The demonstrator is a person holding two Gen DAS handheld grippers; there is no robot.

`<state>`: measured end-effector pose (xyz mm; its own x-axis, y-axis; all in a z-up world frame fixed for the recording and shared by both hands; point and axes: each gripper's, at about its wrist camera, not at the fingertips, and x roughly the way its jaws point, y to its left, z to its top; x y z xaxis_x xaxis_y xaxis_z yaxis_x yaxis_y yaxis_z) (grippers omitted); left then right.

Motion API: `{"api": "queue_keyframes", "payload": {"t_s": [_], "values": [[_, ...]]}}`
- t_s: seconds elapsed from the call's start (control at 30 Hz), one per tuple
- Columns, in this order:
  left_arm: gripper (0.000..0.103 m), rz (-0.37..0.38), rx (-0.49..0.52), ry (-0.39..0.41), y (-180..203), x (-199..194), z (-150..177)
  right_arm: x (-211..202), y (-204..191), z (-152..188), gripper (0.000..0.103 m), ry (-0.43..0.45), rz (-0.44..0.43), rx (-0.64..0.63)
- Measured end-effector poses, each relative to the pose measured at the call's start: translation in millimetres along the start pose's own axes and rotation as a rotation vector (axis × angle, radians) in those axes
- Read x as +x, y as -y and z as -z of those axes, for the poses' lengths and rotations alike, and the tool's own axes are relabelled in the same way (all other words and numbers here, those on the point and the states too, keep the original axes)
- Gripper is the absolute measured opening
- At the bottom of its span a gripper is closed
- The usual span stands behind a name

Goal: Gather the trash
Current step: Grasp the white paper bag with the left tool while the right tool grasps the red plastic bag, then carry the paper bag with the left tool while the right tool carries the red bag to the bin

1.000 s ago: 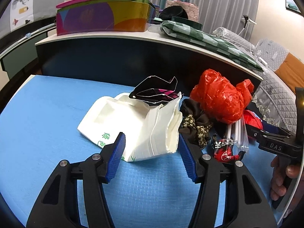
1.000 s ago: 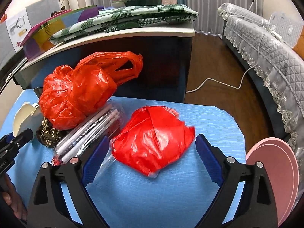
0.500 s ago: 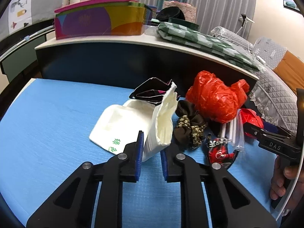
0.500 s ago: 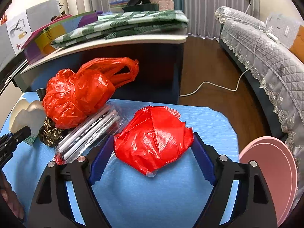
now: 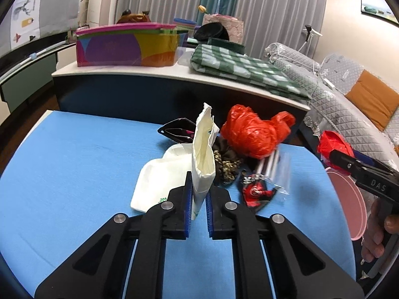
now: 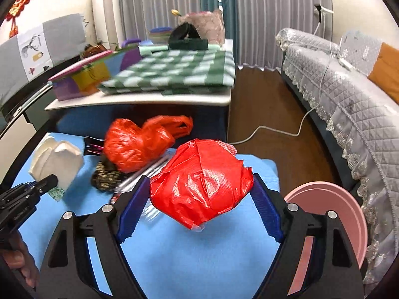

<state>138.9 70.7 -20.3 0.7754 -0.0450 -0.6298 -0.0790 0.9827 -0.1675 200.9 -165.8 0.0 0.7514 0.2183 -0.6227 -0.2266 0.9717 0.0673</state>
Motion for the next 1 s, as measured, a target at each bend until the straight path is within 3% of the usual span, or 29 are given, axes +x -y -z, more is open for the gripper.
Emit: {"api": "queue_keyframes", "payload": {"t_s": [0.57, 1.0], "values": [[0.009, 0.079, 0.074, 0.071, 29.5, -74.5, 17.4, -119.7, -4.1, 15.2, 0.080, 0.109, -0.002, -0.031], [0.009, 0.101, 0.114, 0.092, 56.9, -86.0, 31.9, -120.8, 15.1, 43.3, 0.080, 0.105, 0.032, -0.009]]}}
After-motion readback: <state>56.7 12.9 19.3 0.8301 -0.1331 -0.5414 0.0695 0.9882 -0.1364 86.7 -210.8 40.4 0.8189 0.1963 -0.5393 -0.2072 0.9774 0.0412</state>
